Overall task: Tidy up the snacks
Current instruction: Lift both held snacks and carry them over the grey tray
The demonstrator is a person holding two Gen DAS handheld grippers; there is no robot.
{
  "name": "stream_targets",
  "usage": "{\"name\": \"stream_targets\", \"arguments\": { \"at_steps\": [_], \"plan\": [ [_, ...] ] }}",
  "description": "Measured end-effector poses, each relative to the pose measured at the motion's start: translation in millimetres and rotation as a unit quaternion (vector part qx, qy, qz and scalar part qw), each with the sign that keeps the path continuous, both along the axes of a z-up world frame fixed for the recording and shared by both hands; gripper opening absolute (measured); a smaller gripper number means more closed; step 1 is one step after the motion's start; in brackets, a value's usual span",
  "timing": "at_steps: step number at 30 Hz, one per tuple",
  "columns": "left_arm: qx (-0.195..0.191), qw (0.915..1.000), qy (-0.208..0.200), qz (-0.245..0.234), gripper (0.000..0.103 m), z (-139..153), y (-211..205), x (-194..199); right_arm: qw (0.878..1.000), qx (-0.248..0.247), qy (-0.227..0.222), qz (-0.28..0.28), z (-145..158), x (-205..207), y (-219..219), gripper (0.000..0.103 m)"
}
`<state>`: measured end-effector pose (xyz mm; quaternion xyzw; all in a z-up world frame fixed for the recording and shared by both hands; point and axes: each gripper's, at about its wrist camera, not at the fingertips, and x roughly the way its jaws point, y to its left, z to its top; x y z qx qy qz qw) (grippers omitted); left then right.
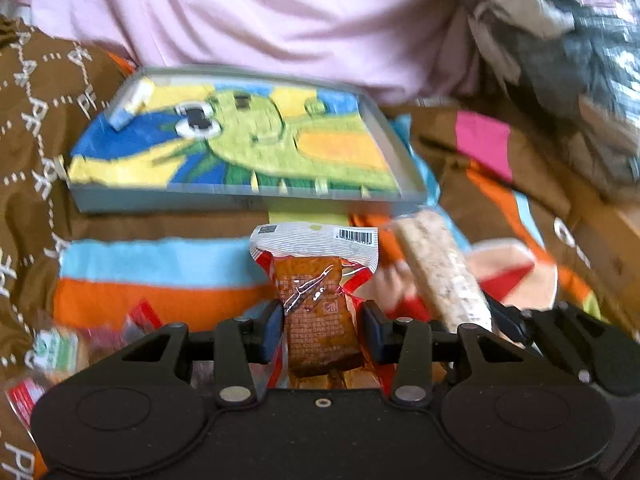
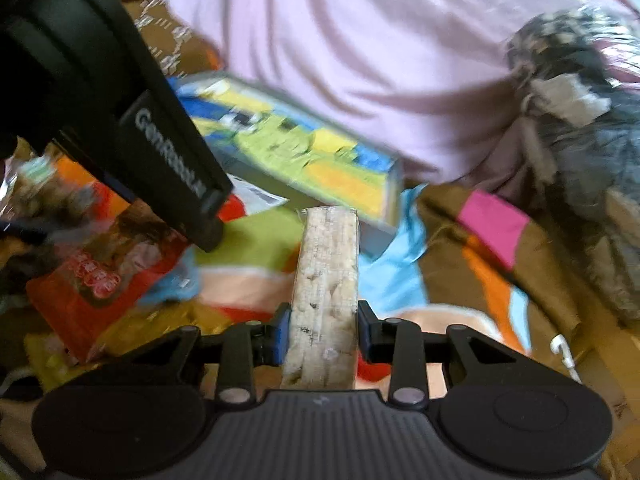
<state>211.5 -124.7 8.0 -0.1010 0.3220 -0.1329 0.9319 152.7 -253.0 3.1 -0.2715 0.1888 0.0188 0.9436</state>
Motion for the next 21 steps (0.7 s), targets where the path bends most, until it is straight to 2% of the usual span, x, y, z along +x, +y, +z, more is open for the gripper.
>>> {"name": "stream_targets", "arguments": {
  "at_steps": [6,11,16,21],
  "plan": [
    [-0.013,0.9982,-0.042,0.041,0.045,28.9,6.2,30.0,0.995,0.068,-0.072,-0.015,18.3,22.1,-12.5,0.037],
    [-0.016,0.9938,-0.072,0.083,0.045,43.7,11.5,65.8,0.985,0.119,-0.123,-0.028,30.0,49.0,-19.1,0.037],
    [-0.011,0.9889,-0.097,0.111,0.045,52.9,8.6,99.4,0.976,0.146,-0.16,-0.016,37.9,72.6,-20.9,0.037],
    [-0.012,0.9857,-0.11,0.128,0.045,55.1,5.6,131.1,0.972,0.164,-0.168,-0.004,37.7,99.4,-19.6,0.037]
  ]
}}
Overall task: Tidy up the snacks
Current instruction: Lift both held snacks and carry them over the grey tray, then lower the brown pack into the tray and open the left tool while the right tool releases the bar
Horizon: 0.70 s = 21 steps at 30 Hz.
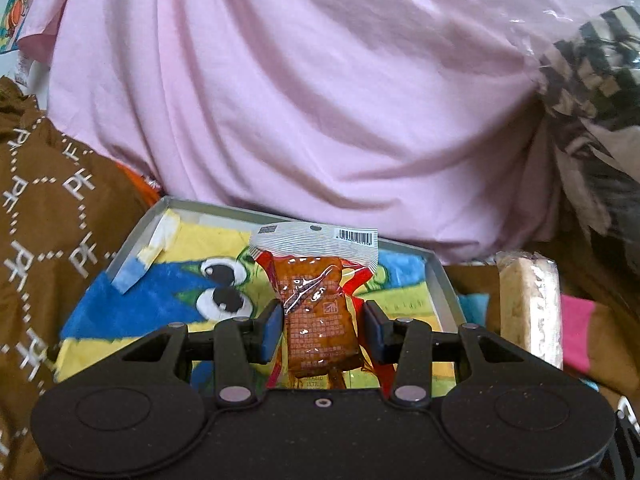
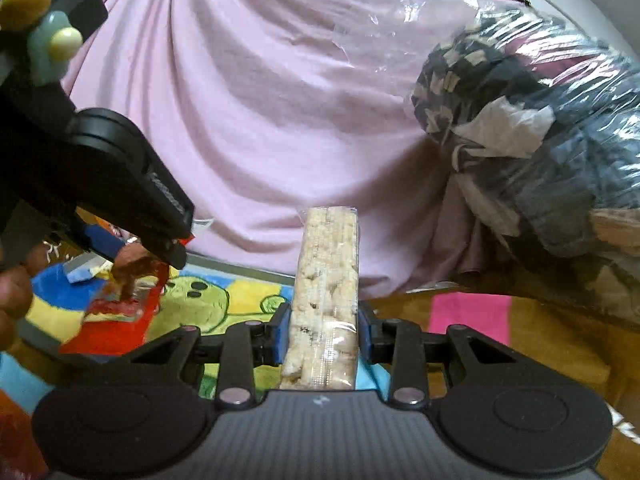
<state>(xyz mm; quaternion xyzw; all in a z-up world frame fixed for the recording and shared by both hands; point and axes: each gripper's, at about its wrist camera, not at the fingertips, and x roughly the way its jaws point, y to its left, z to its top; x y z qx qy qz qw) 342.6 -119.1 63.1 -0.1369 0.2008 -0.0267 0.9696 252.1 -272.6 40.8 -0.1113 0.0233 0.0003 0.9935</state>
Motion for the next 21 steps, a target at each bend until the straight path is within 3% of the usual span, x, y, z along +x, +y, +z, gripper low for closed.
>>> {"name": "stream_targets", "arguments": {
  "at_steps": [6,21],
  "plan": [
    [0.006,0.9998,0.004,0.018,0.045,-9.7,4.8,31.0,0.999,0.025,0.008,0.022,-7.5,33.7,2.6,0.037],
    [0.005,0.9976,0.051,0.047,0.046,-49.0,19.2,60.6,0.992,0.051,0.104,0.048,-37.8,70.7,10.9,0.037]
  ]
}}
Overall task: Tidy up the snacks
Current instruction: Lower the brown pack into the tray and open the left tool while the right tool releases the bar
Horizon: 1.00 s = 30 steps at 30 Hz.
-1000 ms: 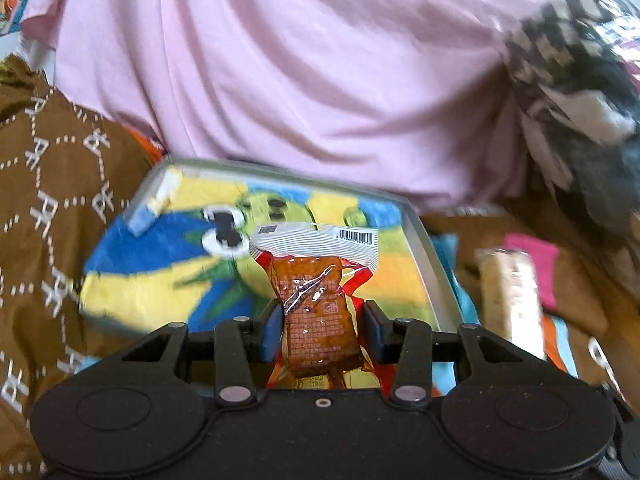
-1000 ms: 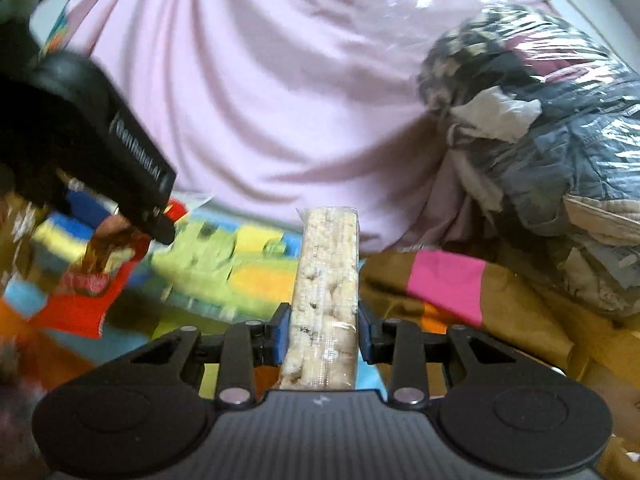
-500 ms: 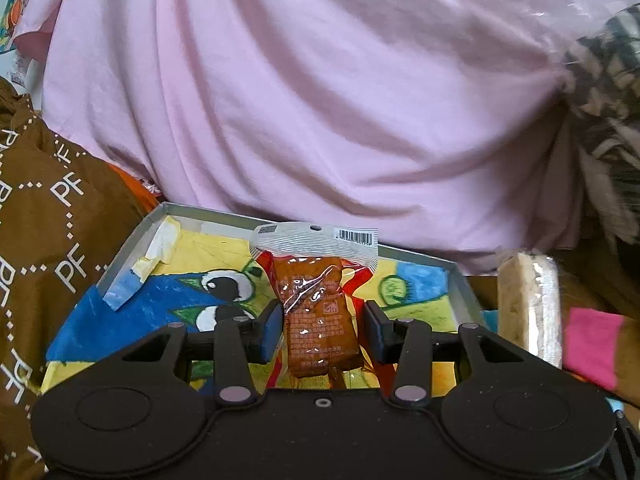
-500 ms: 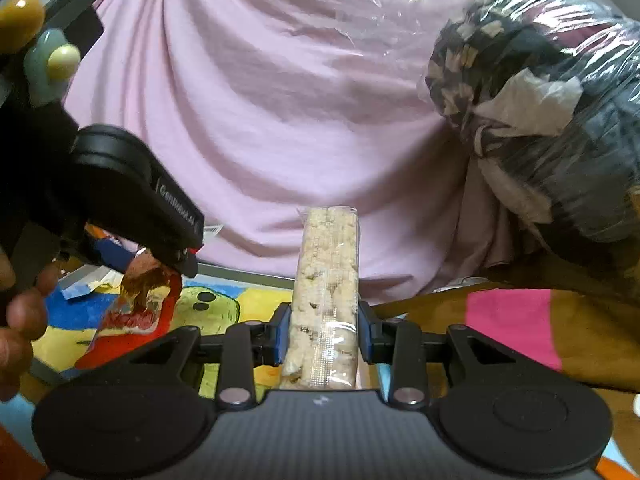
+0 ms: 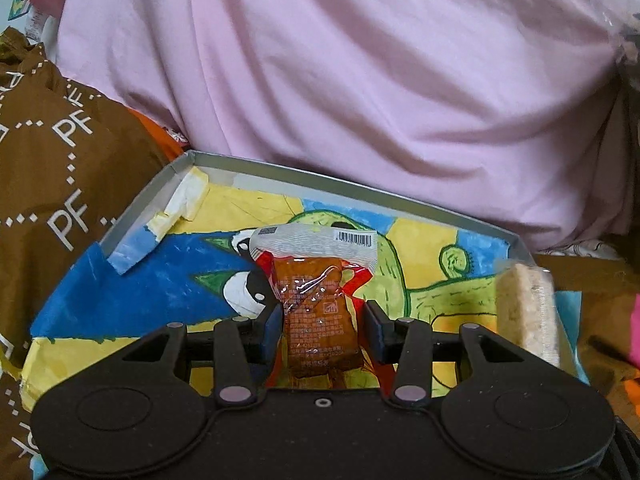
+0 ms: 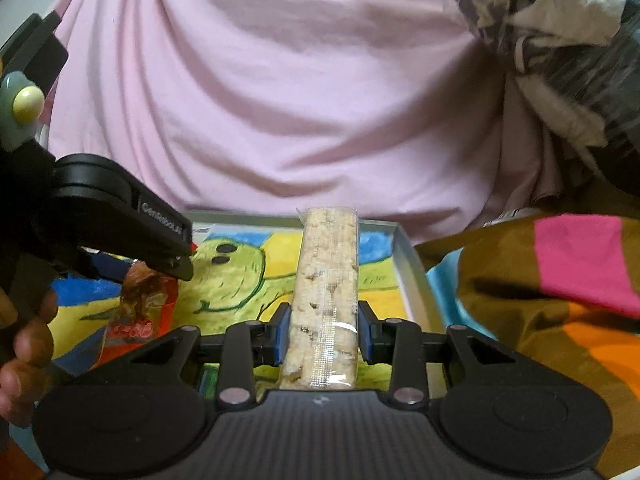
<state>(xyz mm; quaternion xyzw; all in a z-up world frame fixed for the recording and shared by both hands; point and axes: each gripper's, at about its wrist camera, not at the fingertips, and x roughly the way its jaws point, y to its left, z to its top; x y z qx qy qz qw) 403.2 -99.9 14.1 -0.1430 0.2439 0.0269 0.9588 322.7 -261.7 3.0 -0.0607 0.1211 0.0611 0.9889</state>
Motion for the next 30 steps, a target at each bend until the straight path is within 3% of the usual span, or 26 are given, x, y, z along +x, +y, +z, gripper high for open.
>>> {"name": "stream_targets", "arguments": {
  "at_steps": [11,14,16,18,25,27,30],
  "plan": [
    [0.005,0.9999,0.016,-0.004,0.05,-9.3,-3.0,9.2,1.0,0.002,0.024,0.003,-4.5,10.3,1.0,0.038],
    [0.006,0.9999,0.016,-0.003,0.055,-11.0,-2.8,9.4,1.0,0.001,0.024,0.002,-4.4,11.7,1.6,0.038],
    [0.011,0.9999,0.012,0.002,0.064,-9.7,-2.9,7.5,1.0,0.001,0.023,0.004,-4.7,12.4,1.6,0.042],
    [0.003,0.9999,0.008,0.006,0.077,-8.1,-0.6,4.8,1.0,0.001,0.02,0.005,-4.5,11.9,1.5,0.046],
    [-0.016,0.9997,-0.009,0.018,0.091,0.2,9.1,-12.6,1.0,-0.003,-0.006,-0.004,5.4,-0.1,2.2,0.073],
    [-0.015,0.9994,-0.019,0.024,0.099,5.4,12.1,-20.9,1.0,-0.003,-0.016,-0.008,10.4,-5.3,1.8,0.083],
    [-0.013,0.9989,-0.037,0.028,0.102,15.2,15.4,-35.0,0.999,0.0,-0.035,-0.019,18.3,-16.1,1.0,0.09]
  ]
}}
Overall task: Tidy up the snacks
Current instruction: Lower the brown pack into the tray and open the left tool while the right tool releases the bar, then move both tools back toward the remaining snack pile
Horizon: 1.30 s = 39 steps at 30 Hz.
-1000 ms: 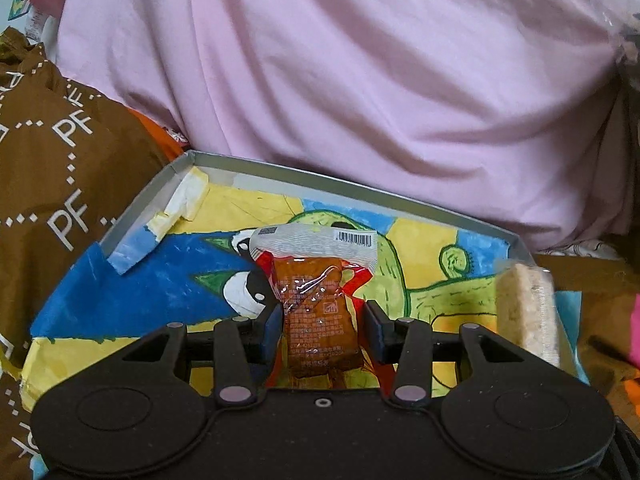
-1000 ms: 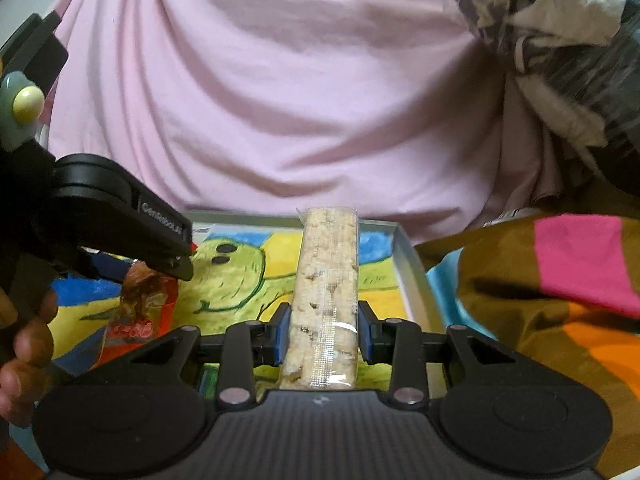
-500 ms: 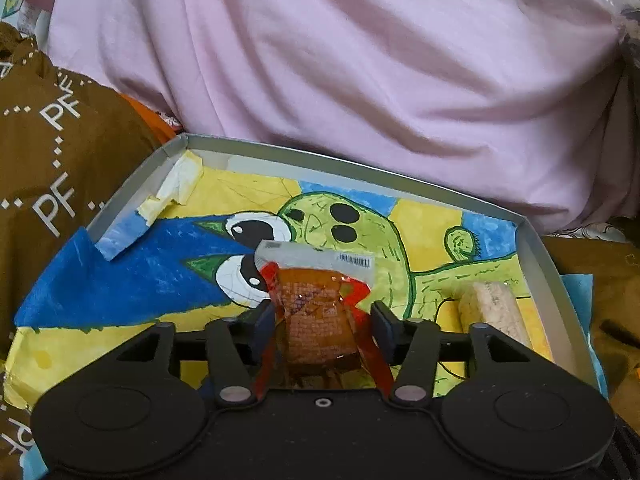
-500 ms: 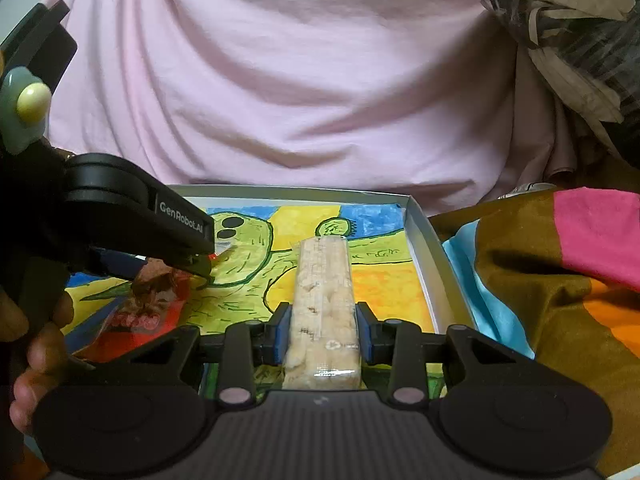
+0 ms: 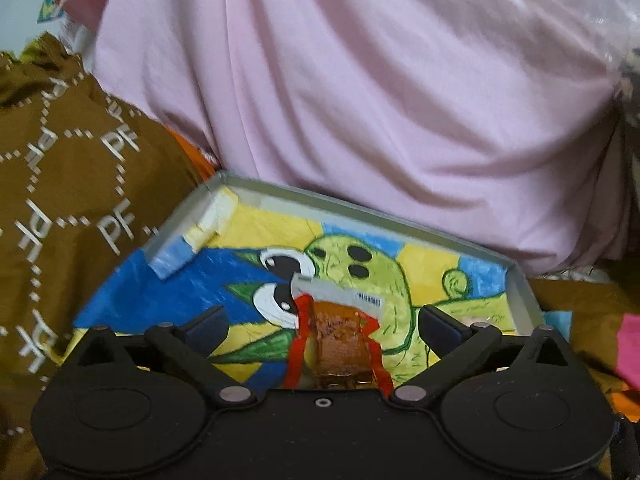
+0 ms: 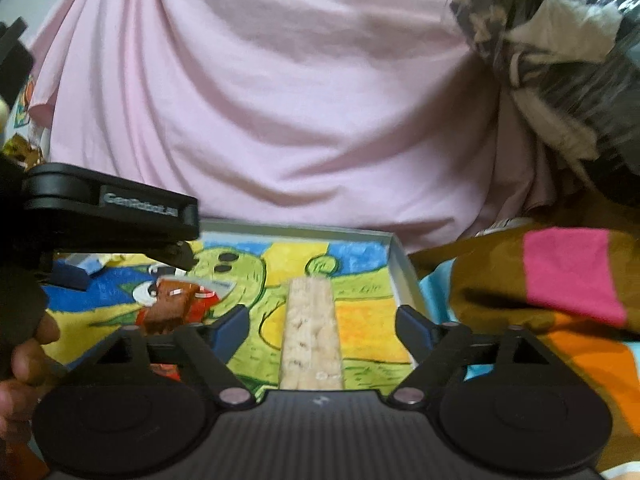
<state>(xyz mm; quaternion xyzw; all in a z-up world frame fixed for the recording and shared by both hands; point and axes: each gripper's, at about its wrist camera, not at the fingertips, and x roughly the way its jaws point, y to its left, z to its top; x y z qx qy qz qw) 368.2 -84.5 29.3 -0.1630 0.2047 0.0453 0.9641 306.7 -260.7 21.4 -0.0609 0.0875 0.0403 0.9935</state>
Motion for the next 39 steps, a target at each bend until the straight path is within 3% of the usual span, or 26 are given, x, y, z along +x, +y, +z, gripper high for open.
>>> {"name": "stream_targets", "arguments": {
  "at_steps": [5,14,23,29,39],
  "plan": [
    [0.003,0.9998,-0.019,-0.006,0.102,16.0,2.7,-24.7,0.999,0.011,-0.036,-0.016,14.6,-25.6,-3.6,0.103],
    [0.007,0.9993,-0.033,-0.017,0.102,38.0,7.2,-76.1,0.995,0.017,-0.087,-0.033,38.1,-83.4,-10.1,0.103],
    [0.017,0.9989,-0.029,-0.035,0.102,45.1,20.6,-133.0,0.994,0.027,-0.097,-0.038,51.9,-143.5,-23.6,0.103],
    [0.012,0.9983,-0.022,-0.052,0.102,41.7,34.2,-169.2,0.996,0.034,-0.075,-0.029,51.5,-174.1,-23.5,0.103],
    [0.033,0.9967,-0.008,-0.073,0.102,19.0,55.2,-221.5,0.999,0.029,0.019,-0.009,33.1,-212.2,-8.6,0.103]
  ]
}}
